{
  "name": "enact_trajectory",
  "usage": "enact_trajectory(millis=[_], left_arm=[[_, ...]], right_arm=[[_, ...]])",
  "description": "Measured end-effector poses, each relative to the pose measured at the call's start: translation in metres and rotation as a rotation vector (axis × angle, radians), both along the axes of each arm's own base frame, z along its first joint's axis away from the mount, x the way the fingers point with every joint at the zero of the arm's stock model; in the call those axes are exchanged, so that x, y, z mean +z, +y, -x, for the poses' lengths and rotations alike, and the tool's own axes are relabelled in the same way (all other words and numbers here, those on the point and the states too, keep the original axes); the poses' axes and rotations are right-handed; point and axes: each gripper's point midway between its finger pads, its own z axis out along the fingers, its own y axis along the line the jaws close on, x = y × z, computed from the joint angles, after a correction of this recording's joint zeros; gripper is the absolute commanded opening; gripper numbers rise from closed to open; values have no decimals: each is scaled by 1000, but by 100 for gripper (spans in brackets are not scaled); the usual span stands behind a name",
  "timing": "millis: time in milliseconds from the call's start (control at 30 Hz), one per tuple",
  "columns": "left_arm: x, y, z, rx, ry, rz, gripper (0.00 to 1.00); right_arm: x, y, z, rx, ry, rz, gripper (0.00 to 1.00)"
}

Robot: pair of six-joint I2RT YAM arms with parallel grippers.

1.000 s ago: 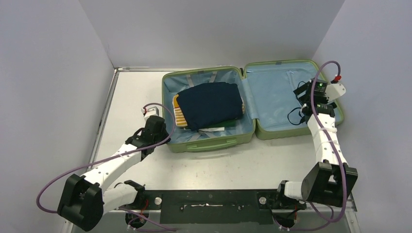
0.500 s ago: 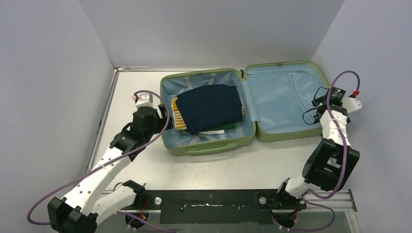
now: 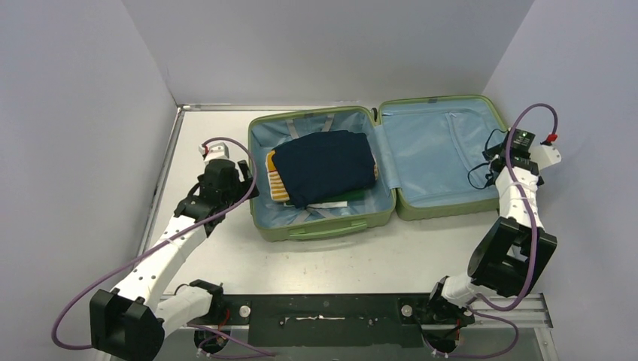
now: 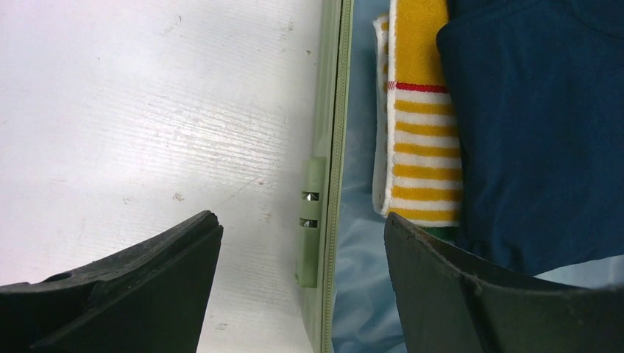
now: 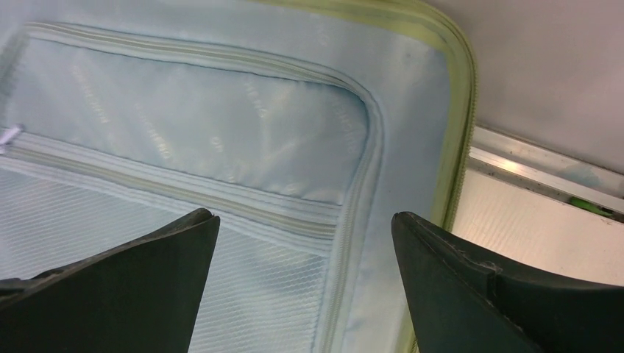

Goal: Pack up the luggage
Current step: Close the luggage at the center of the board.

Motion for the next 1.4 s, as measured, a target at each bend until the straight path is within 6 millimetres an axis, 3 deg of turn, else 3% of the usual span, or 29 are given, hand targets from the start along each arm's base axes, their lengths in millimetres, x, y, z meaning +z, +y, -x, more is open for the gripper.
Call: enact_trajectory(millis=[133, 267, 367, 533, 700, 1033, 1200, 1333, 1400], left_arm=[[-8, 1, 0, -2, 9, 14, 79], [-14, 3, 1, -2, 15, 32, 79], [-15, 4, 2, -4, 10, 46, 79], [-16, -1, 3, -23, 12, 61, 79], [-17, 0, 3, -22, 16, 65, 79], [-22, 6, 2, -4, 27, 61, 79], [-25, 6, 2, -3, 39, 57, 79], [-26, 6, 2, -4, 42, 56, 79], [-26, 6, 2, -3, 42, 56, 79]], right_arm=[[31, 1, -4, 0, -42, 43, 91], [45, -1, 12, -31, -49, 78, 90], [33, -1, 35, -57, -15, 80, 88], [-7, -1, 62, -84, 82, 38, 85], [-17, -8, 60, -86, 119, 29, 79], [-43, -26, 45, -86, 162, -25, 50], [-53, -25, 37, -59, 162, -44, 28], [-55, -27, 38, -52, 164, -39, 0], [-54, -28, 38, -55, 160, -38, 0]])
